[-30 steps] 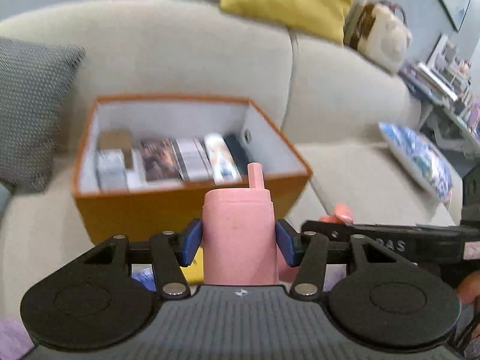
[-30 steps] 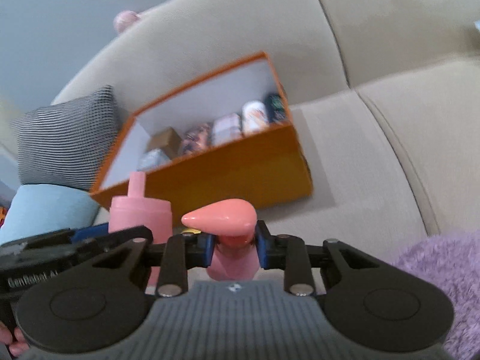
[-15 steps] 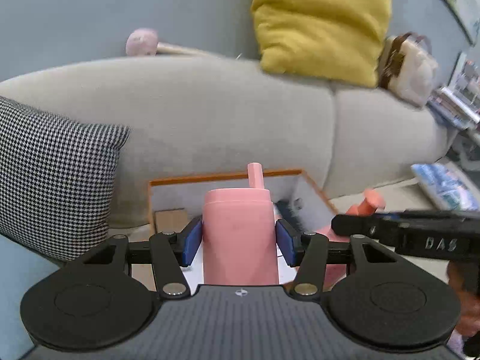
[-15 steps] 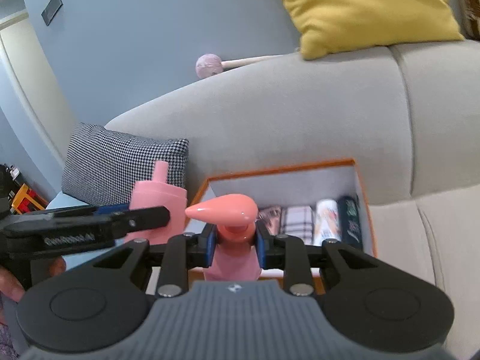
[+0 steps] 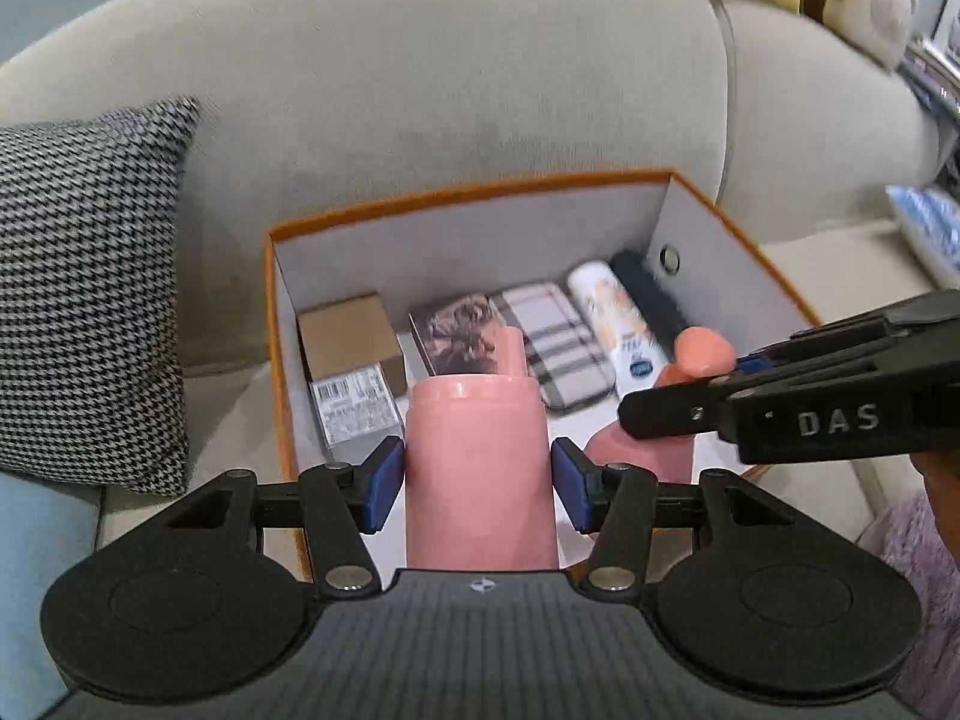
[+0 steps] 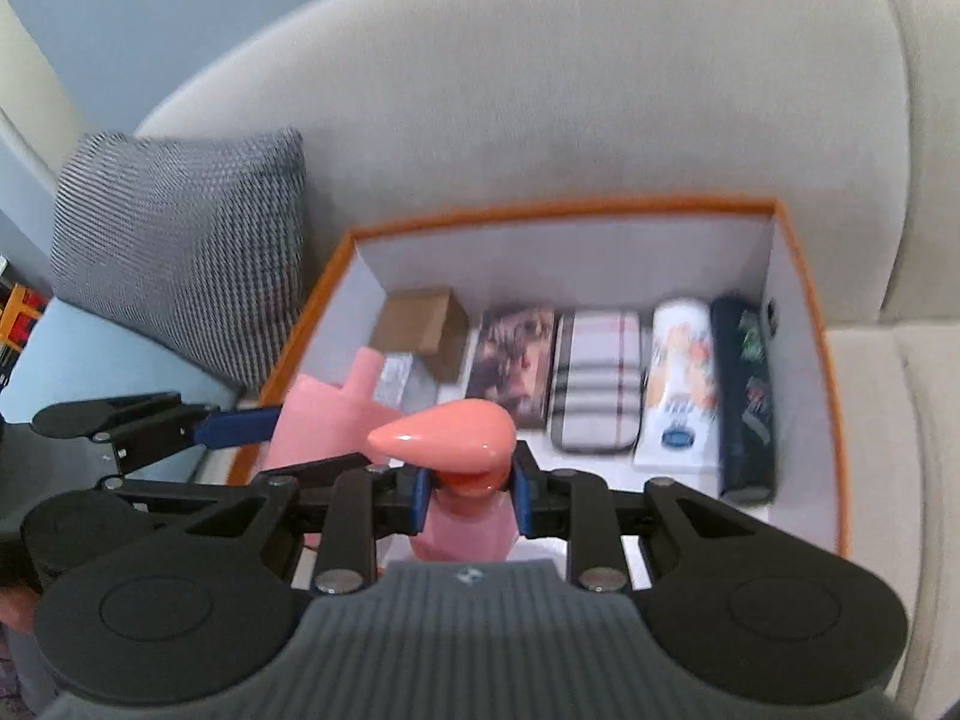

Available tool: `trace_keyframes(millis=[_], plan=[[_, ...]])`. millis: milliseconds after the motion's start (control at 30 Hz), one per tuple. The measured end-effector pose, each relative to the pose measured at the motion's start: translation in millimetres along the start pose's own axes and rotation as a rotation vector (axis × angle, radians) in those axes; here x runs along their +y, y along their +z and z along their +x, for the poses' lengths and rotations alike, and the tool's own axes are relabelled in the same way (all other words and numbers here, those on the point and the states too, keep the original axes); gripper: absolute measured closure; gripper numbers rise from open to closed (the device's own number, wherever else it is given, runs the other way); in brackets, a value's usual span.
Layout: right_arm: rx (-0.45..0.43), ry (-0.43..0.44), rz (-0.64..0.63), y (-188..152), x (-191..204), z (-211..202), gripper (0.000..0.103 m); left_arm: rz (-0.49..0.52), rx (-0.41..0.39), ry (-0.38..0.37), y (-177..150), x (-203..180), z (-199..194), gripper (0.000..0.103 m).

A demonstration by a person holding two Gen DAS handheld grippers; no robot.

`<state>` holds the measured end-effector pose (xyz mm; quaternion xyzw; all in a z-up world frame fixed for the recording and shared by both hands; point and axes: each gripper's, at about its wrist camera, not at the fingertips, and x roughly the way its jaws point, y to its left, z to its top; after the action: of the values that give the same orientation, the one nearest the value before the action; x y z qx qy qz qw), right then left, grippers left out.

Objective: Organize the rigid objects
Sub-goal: 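Lower the pink bottles into the box beside the brown cube with both grippers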

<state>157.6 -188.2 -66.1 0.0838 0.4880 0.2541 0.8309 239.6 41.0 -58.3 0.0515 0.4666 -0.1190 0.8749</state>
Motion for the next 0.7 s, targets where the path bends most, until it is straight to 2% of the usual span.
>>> trace_keyframes(millis=[200,300,433,700], plan=[[0.081,0.019,0.015,1,-7,25,0.076,0.025,0.097,-0.010,-4,-2,25,0.042],[0.119,0.019,0.015,5,-7,35,0.076,0.025,0.129,-0.017,3,2,38,0.042],[0.165,0.006,0.003,6,-5,51,0.076,0.083,0.177,0.013,6,-3,47,0.042],[0.224,0.001,0.017,12,-5,71,0.075,0.105,0.300,-0.005,23,1,61,0.042]])
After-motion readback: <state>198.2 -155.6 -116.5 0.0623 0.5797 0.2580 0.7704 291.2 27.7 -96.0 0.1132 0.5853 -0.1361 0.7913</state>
